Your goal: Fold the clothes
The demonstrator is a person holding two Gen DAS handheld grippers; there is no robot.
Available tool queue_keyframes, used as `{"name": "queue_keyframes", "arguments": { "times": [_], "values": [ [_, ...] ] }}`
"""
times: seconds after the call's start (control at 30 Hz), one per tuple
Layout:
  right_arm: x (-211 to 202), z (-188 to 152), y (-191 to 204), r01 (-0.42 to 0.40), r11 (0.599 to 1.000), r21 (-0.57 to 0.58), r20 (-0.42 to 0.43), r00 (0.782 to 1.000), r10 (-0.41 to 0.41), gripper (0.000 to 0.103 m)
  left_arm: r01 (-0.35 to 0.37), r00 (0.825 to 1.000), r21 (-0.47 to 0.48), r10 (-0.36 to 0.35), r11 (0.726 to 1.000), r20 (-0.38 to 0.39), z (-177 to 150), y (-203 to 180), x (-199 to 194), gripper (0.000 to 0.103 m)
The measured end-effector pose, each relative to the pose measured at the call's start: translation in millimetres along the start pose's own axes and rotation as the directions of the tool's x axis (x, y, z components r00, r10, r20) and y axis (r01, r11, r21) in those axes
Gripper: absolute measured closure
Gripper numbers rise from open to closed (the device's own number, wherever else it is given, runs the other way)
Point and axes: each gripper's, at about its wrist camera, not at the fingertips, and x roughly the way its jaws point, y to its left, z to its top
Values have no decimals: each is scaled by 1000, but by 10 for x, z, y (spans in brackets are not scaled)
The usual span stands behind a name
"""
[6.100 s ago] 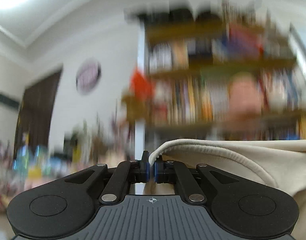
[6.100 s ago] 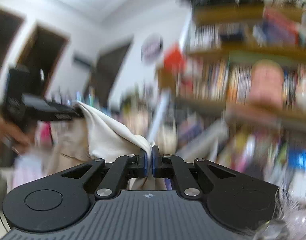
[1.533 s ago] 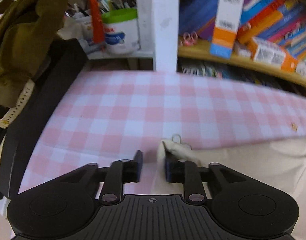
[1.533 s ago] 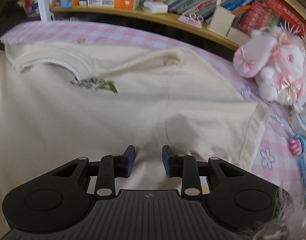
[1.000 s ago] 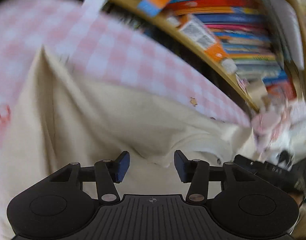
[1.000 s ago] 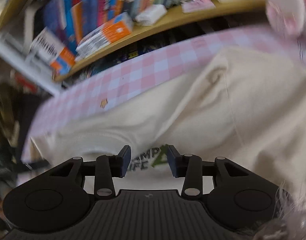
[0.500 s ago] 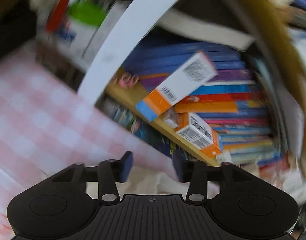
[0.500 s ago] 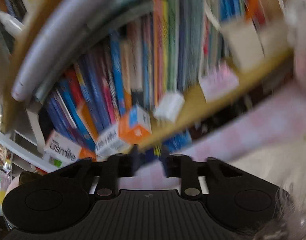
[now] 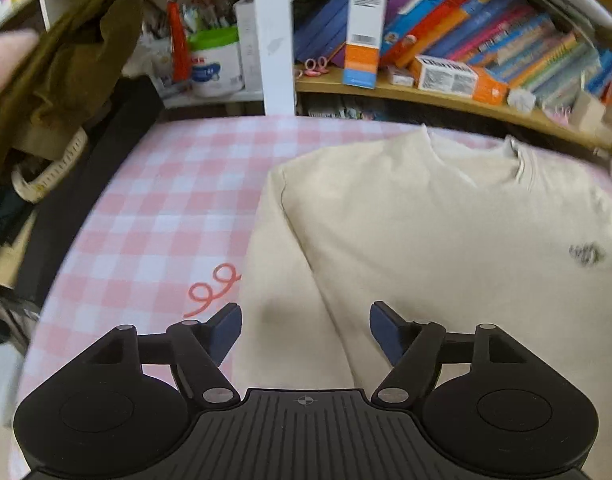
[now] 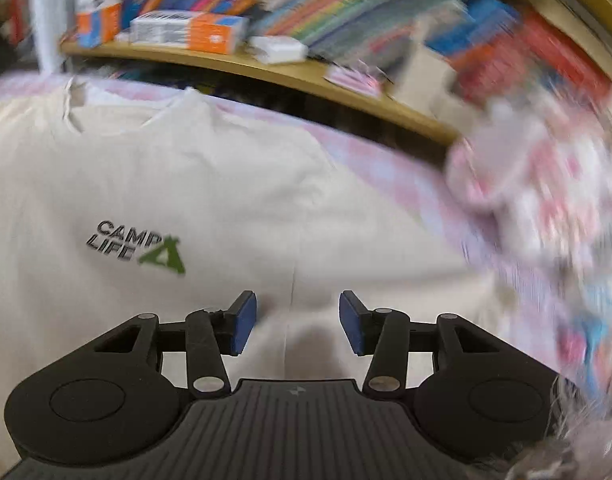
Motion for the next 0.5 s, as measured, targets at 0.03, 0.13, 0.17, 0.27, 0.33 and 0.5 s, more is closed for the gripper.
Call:
{"name": "queue_keyframes", "arguments": {
  "times": [0.03, 0.13, 0.17, 0.27, 0.33, 0.5],
  "values": [
    [-54, -67, -17, -1, 999, 42, -5, 1000, 1, 59, -24, 1000, 18, 24, 1000, 11, -9, -29, 11, 31],
    [-186, -202, 30, 9, 996, 91, -8, 1000, -8, 59, -11, 1000, -39, 11, 999, 14, 118, 116, 94, 38],
    [-215, -236, 58, 15, 995, 96, -10, 1000, -14, 59, -2, 1000, -58, 2, 998, 11, 164, 168, 128, 63],
    [-255, -313, 110, 29, 995, 97, -20, 999, -27, 59, 46, 997, -77, -50, 996, -52, 395, 428, 339, 103],
    [-268, -356, 134, 38, 995, 92, -29, 999, -35, 59, 22, 998, -53, -25, 998, -58, 574, 626, 425, 103],
    [-227, -409, 117, 83, 994, 65, -61, 995, -79, 60, -144, 989, -96, 141, 985, -35, 1124, 1183, 584, 102]
  ]
}}
